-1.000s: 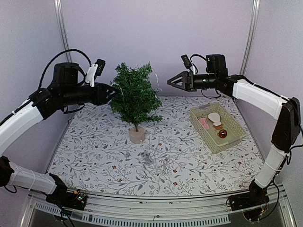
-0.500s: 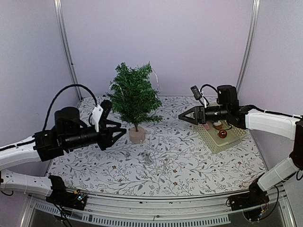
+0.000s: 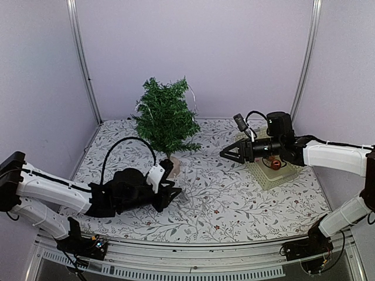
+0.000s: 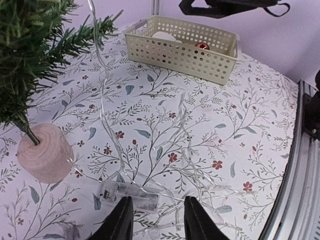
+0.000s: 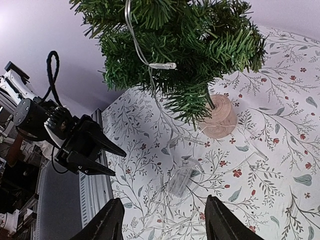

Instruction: Decorate the small christmas tree

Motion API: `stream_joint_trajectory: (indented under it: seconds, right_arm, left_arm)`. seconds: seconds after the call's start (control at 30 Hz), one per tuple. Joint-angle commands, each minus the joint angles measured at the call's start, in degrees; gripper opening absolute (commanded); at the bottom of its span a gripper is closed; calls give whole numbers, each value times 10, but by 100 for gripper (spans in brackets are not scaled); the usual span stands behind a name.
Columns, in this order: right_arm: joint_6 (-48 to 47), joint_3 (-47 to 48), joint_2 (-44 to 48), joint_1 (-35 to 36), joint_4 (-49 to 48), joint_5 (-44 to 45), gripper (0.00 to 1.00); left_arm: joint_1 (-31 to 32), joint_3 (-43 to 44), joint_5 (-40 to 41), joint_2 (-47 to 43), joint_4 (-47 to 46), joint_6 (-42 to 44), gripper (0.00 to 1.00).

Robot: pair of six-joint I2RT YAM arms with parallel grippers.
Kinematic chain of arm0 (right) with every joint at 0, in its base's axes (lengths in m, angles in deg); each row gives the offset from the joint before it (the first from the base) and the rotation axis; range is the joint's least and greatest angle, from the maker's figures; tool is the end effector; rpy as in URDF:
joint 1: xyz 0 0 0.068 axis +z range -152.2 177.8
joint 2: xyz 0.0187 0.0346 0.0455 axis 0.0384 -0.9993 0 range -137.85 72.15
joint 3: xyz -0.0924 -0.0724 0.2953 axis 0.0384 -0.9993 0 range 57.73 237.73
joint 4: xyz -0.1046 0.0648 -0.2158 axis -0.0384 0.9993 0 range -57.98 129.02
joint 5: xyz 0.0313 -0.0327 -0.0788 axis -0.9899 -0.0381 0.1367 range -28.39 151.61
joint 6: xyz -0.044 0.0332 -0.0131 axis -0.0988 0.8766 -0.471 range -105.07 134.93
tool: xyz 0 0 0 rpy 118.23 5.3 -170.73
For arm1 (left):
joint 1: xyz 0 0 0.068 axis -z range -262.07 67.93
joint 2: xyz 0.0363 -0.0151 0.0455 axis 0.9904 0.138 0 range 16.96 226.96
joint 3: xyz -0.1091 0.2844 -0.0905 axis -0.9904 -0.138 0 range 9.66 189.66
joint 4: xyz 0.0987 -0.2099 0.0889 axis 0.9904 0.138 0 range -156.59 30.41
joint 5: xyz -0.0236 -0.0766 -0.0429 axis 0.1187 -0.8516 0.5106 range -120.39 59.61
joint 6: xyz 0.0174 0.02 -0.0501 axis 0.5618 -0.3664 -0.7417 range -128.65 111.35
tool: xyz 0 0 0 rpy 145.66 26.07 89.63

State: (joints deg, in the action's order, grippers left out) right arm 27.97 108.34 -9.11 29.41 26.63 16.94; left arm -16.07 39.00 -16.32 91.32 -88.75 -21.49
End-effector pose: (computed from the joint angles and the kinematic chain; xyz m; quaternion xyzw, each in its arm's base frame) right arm 0.2363 0.1781 0.3105 -0.3269 0.7382 0.4850 0.3362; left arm 0.1086 -0.2205 0.2476 0.3094 0.7699 -0.2697 0.4887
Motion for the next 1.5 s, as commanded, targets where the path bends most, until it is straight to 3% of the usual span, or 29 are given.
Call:
stream_joint_trajectory:
  seconds: [0.0, 0.47, 0.87, 1.1, 1.47]
  right_arm:
    - [-17, 9, 20, 1, 5, 7, 58]
    - [-42, 5, 43, 2, 43, 23, 56]
    - [-46, 6, 56, 1, 53, 29, 56]
    - [-52, 16, 59, 1, 69, 30, 56]
    - [-50, 19, 54, 2, 63, 30, 56]
  left_arm:
    - [7, -16, 22, 56, -113, -58, 35]
    - [9, -11, 11, 189, -200, -148, 30]
    - [-9, 24, -19, 254, -218, -159, 30]
    - [-13, 37, -3, 263, -197, -172, 29]
    - [-23, -17, 32, 222, -227, -222, 29]
